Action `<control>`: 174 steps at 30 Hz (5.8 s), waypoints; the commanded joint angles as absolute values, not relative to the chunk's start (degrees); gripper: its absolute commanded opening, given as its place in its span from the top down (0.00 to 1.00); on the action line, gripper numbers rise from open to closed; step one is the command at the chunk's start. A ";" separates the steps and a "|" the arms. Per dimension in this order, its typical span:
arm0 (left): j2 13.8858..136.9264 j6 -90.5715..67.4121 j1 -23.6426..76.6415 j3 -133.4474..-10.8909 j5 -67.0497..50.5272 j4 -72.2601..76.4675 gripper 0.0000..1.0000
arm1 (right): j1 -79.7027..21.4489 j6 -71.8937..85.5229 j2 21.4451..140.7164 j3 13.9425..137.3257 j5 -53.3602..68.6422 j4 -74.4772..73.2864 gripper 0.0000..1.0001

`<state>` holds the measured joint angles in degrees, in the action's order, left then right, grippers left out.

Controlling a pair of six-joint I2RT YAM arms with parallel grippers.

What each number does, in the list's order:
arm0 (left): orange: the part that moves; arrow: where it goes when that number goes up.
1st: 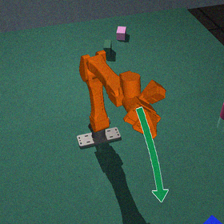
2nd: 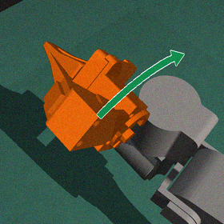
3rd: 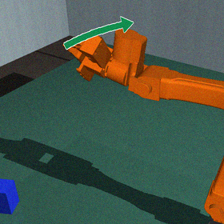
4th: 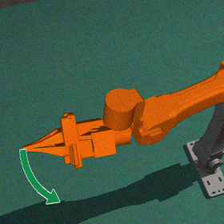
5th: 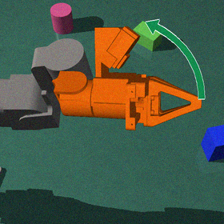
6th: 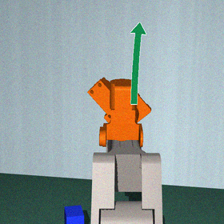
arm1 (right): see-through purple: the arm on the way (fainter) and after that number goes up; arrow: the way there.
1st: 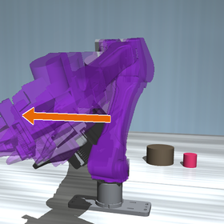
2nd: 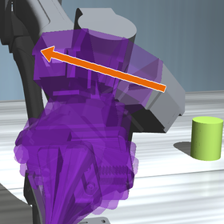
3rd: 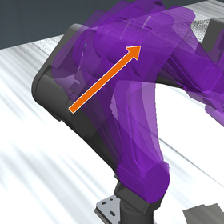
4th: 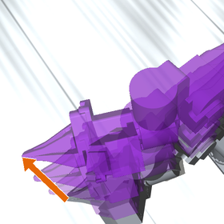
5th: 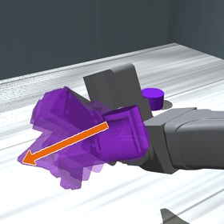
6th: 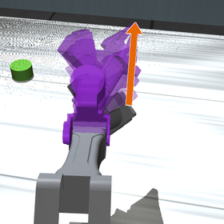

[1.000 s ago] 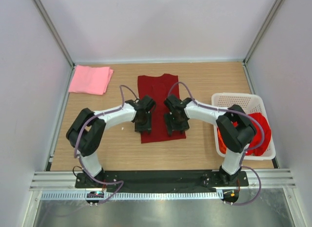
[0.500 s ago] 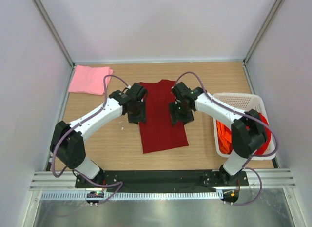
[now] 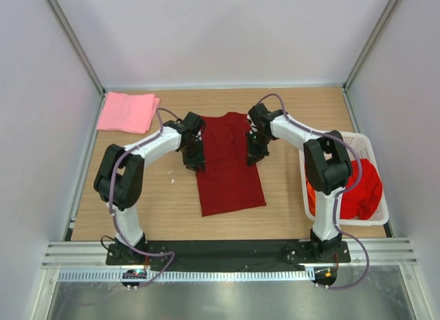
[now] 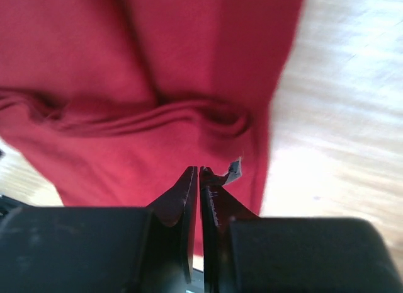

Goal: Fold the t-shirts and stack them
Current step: Fold the tshirt

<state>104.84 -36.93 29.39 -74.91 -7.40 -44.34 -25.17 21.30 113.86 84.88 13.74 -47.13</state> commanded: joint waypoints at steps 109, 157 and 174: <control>106.00 -34.10 23.99 -78.75 -18.54 -42.28 0.70 | -20.83 18.99 119.36 93.25 -2.11 -50.44 0.78; 118.91 -47.01 30.14 -90.18 -31.98 -25.77 0.93 | -20.92 19.77 103.10 83.06 7.39 -55.28 0.46; 129.99 -40.62 30.06 -91.49 -22.16 -31.37 0.94 | -20.92 20.39 103.45 78.58 8.88 -53.44 0.44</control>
